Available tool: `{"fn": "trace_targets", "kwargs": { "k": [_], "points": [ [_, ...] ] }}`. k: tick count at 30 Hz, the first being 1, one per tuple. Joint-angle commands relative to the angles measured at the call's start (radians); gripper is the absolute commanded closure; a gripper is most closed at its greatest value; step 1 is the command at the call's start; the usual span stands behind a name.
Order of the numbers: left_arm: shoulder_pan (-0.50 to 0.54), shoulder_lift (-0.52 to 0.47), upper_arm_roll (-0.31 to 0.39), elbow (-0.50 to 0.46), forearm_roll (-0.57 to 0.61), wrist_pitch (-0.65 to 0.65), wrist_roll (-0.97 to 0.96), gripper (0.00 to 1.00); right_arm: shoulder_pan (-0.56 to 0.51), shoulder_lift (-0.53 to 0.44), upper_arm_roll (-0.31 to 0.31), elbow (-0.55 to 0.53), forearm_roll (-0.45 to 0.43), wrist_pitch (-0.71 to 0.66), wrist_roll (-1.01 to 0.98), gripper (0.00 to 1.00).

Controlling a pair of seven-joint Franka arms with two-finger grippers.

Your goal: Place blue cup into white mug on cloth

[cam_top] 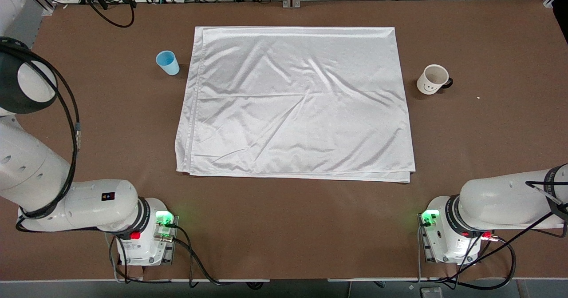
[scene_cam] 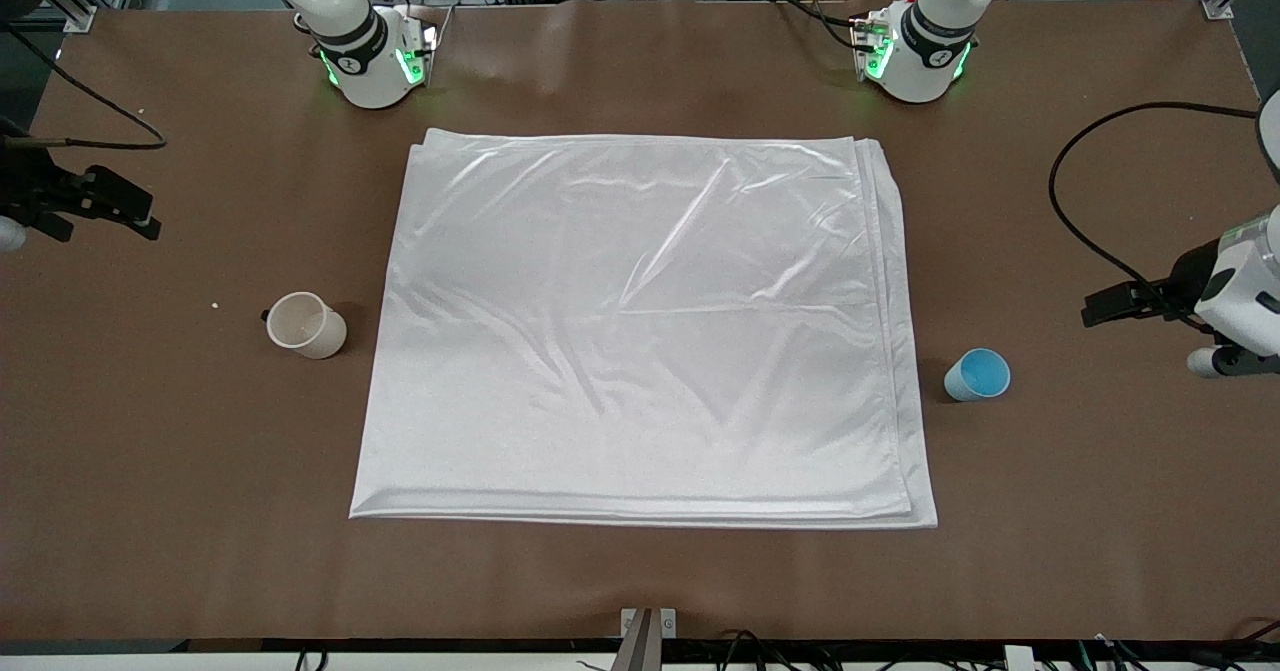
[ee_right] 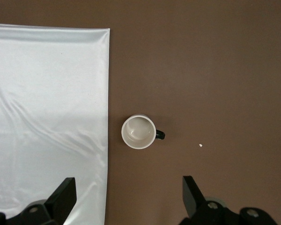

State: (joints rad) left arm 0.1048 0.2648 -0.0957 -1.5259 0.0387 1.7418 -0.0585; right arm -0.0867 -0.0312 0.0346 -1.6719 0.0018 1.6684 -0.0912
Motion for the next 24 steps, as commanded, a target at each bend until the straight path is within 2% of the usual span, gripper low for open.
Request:
{"fn": "trace_targets", "kwargs": {
  "k": [1,6,16,21,24],
  "points": [
    [-0.005,-0.019,-0.012,-0.109,0.073,0.123,0.006,0.00,-0.011,-0.012,0.007,-0.060,-0.011,0.056,-0.122,0.00],
    [-0.002,-0.010,-0.012,-0.191,0.075,0.223,0.006,0.00,-0.016,-0.013,0.005,-0.124,-0.011,0.117,-0.197,0.00],
    [0.010,0.065,-0.012,-0.279,0.078,0.366,0.006,0.00,-0.037,-0.013,0.005,-0.225,-0.011,0.214,-0.352,0.00],
    [0.016,0.062,-0.013,-0.382,0.078,0.511,0.006,0.00,-0.051,-0.012,0.005,-0.270,-0.009,0.258,-0.450,0.00],
    [0.016,0.066,-0.013,-0.404,0.078,0.538,0.005,0.00,-0.064,-0.012,0.005,-0.316,-0.009,0.304,-0.508,0.00]
  ]
}}
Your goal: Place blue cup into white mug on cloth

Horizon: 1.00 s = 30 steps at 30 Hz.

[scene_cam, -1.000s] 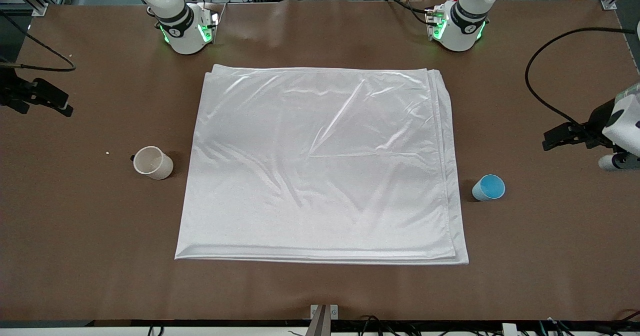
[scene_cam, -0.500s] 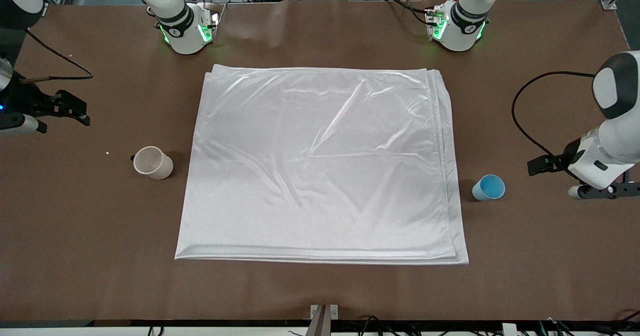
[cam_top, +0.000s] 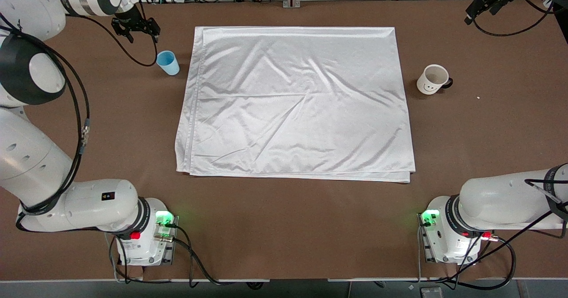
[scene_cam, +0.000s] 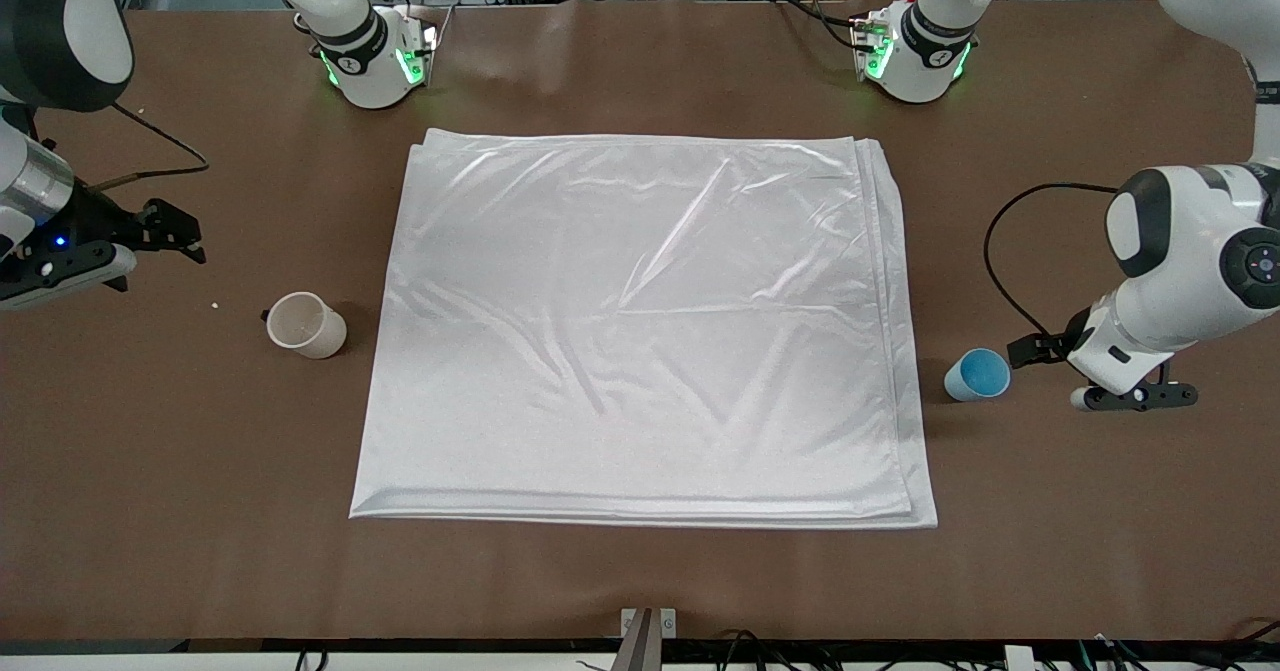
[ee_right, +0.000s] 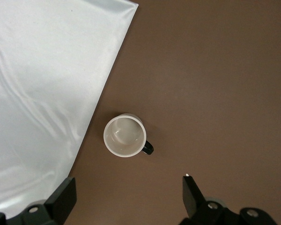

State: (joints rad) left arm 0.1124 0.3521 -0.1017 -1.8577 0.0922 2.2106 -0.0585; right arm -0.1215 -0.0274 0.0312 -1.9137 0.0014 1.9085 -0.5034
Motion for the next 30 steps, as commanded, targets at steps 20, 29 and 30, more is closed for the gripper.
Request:
{"fn": "trace_targets", "kwargs": {
  "k": [20,29,30],
  "points": [
    [0.015,0.084,-0.006,-0.061,0.026,0.110,0.008,0.00,-0.073,0.132,0.009,-0.137,-0.008,0.176,-0.510,0.00],
    [0.015,0.111,-0.007,-0.060,0.040,0.133,0.008,0.00,-0.072,0.169,0.009,-0.223,-0.008,0.326,-0.684,0.00],
    [0.015,0.116,-0.007,-0.058,0.040,0.135,0.008,0.00,-0.073,0.170,0.009,-0.234,-0.008,0.346,-0.698,0.00]
  ]
}}
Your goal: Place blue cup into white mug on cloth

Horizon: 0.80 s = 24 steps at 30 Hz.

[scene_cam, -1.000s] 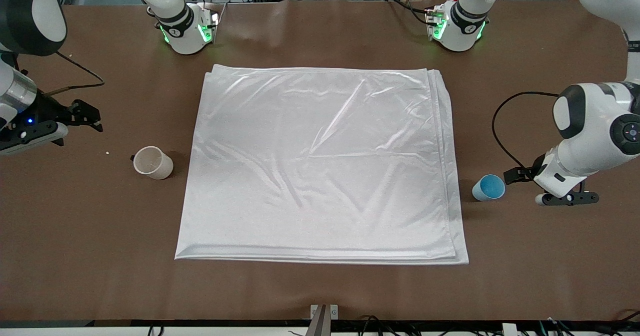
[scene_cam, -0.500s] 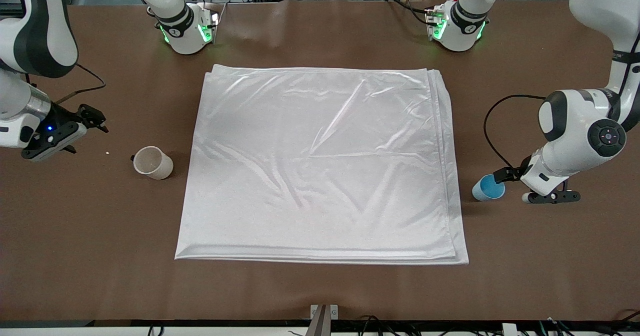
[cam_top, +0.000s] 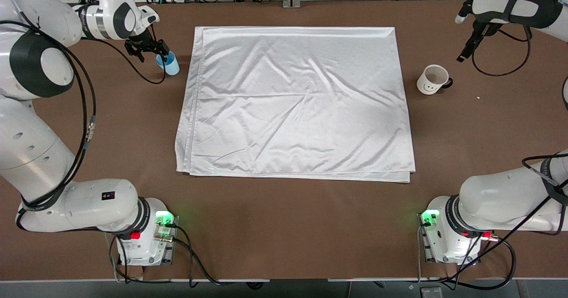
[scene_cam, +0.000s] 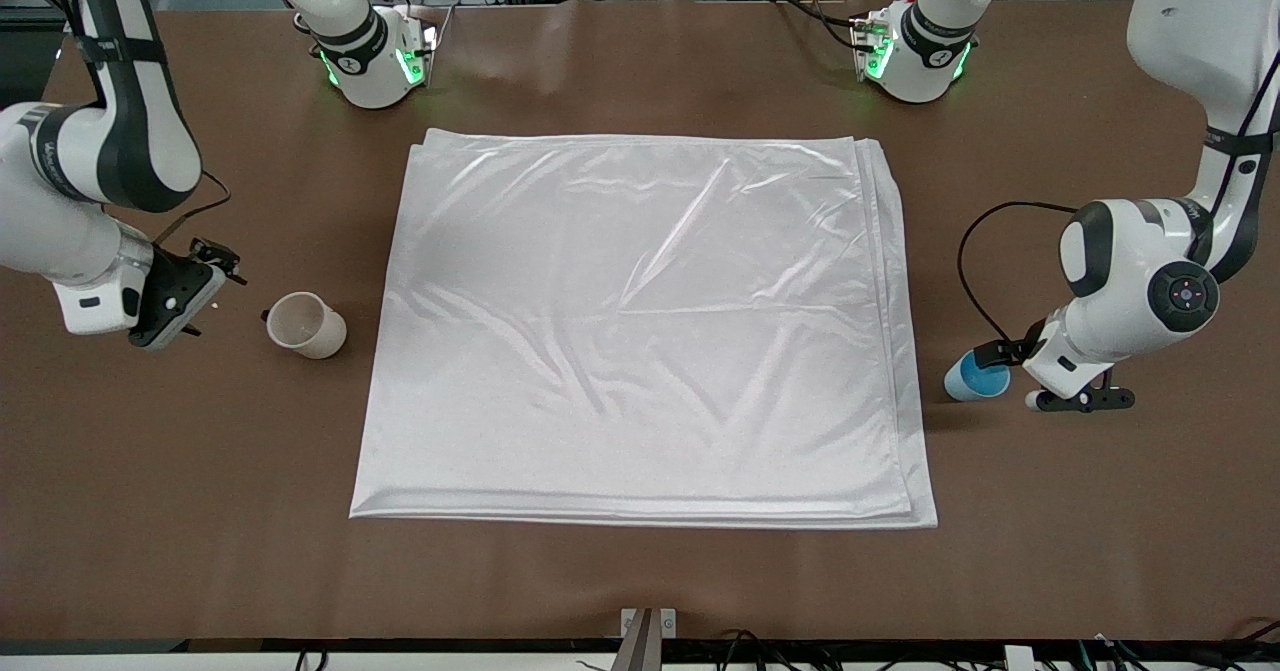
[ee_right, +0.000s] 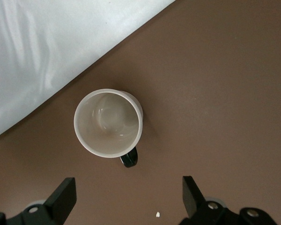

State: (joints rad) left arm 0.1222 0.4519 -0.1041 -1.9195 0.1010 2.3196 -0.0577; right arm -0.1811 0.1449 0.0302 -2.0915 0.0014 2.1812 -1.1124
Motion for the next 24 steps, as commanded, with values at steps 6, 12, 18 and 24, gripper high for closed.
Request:
{"fn": "trace_targets", "kwargs": {
  "k": [6,12,18,24],
  "points": [
    [0.004,0.044,-0.006,0.004,0.031,0.047,0.007,0.00,-0.029,0.013,0.008,-0.100,-0.008,0.153,-0.205,0.00],
    [0.002,0.057,-0.006,0.004,0.031,0.061,0.007,0.01,-0.040,0.044,0.010,-0.108,-0.008,0.189,-0.291,0.00],
    [-0.003,0.073,-0.006,0.011,0.031,0.063,0.007,0.50,-0.046,0.091,0.010,-0.107,-0.008,0.232,-0.351,0.00],
    [-0.003,0.077,-0.006,0.013,0.031,0.063,0.009,0.92,-0.049,0.113,0.010,-0.120,-0.008,0.261,-0.354,0.00]
  ]
}}
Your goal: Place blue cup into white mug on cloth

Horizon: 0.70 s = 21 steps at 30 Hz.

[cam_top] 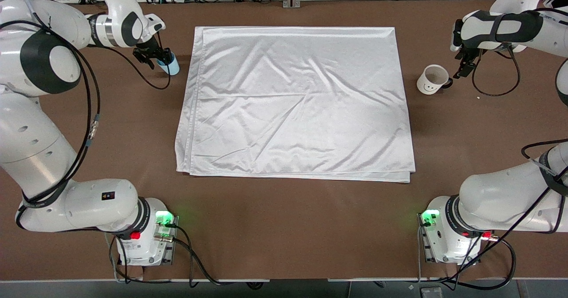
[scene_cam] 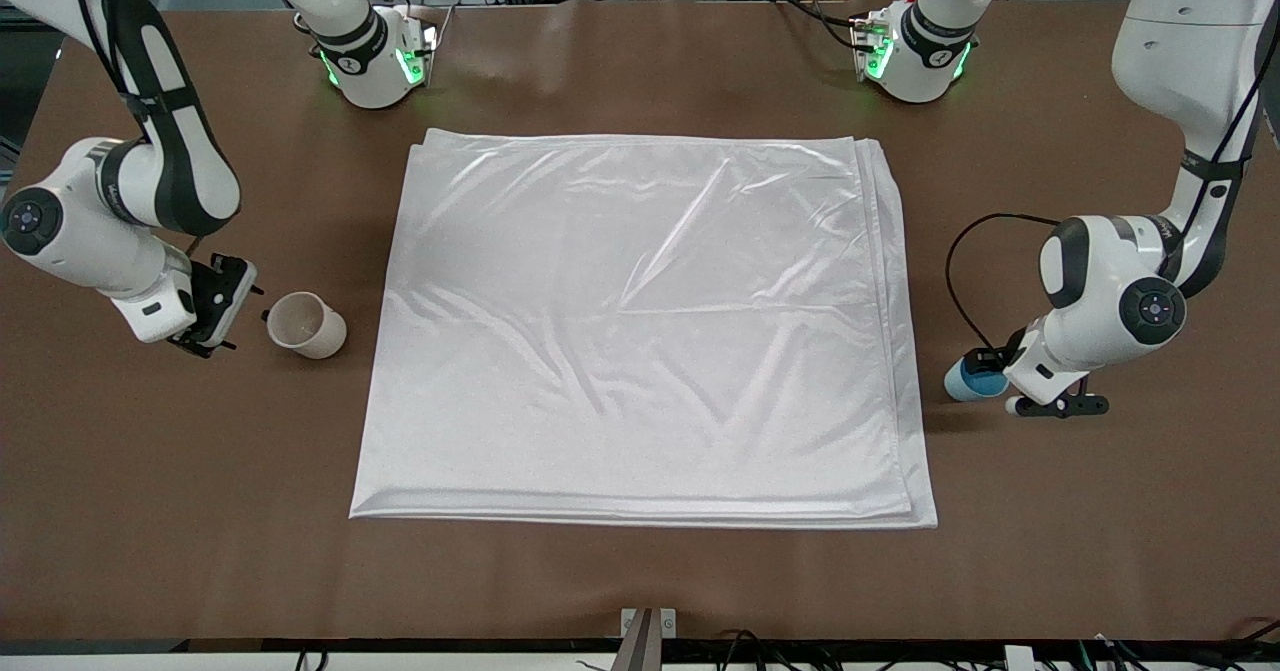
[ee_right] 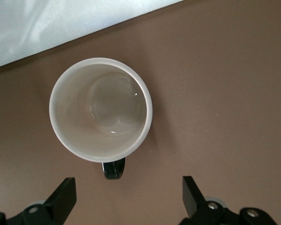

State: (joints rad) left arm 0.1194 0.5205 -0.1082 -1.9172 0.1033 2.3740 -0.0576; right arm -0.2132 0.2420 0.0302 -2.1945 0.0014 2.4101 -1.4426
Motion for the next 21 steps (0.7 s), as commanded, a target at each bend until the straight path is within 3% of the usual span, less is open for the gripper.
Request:
{"fn": "trace_targets", "kwargs": {
  "k": [1,6,21],
  "points": [
    [0.000,0.009,-0.002,0.010,0.029,0.008,0.008,0.98,-0.017,0.017,0.008,-0.022,-0.008,0.047,-0.027,0.00],
    [-0.004,0.007,-0.002,0.012,0.030,0.007,0.010,1.00,-0.023,0.040,0.010,-0.051,-0.008,0.107,-0.055,0.00],
    [-0.006,-0.025,-0.008,0.046,0.029,-0.012,0.114,1.00,-0.026,0.097,0.008,-0.053,-0.008,0.121,-0.102,0.00]
  ]
}}
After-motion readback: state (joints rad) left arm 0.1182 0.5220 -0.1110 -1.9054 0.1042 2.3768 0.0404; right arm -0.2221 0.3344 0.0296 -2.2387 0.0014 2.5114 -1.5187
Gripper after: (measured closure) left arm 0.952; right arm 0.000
